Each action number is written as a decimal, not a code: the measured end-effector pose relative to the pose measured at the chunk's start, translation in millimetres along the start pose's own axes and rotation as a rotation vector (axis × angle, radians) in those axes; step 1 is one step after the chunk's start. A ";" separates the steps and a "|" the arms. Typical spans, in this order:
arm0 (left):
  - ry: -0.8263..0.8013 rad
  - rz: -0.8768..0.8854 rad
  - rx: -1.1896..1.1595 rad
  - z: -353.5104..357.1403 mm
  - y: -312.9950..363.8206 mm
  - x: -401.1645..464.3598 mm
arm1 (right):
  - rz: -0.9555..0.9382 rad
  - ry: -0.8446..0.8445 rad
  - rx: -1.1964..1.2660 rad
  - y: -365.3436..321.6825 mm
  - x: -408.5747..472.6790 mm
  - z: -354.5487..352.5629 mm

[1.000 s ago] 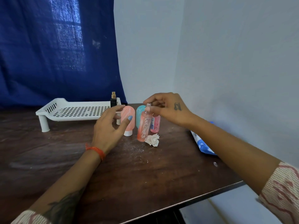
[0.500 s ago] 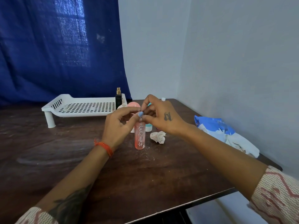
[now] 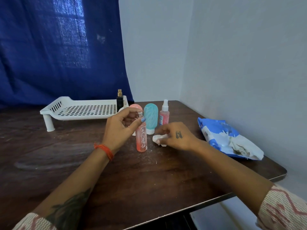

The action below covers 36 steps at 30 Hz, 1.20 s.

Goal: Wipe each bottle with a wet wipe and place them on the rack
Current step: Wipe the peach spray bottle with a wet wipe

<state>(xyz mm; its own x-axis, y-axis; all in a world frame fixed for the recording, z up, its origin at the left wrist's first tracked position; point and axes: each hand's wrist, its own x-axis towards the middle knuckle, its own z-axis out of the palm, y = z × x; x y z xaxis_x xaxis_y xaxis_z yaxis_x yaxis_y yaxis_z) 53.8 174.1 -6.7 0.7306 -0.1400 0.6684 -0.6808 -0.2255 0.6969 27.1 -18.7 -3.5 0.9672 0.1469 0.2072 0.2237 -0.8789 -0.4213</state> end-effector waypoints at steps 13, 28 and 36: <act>-0.048 -0.215 -0.188 -11.5 -4.3 7.6 | -0.139 0.383 0.210 -25.1 18.1 17.9; -0.161 -0.256 -0.209 -11.4 -2.8 6.8 | -0.184 0.417 0.709 -20.5 13.0 40.7; -0.214 -0.259 -0.203 -10.8 3.4 4.4 | -0.219 0.433 0.745 -24.8 7.6 38.4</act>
<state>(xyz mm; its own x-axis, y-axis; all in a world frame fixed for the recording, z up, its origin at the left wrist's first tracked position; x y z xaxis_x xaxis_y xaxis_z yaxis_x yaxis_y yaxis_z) 54.2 183.0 1.4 0.8594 -0.3062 0.4095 -0.4538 -0.0877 0.8868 33.4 21.6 -25.4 0.7970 -0.0403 0.6026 0.5644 -0.3053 -0.7670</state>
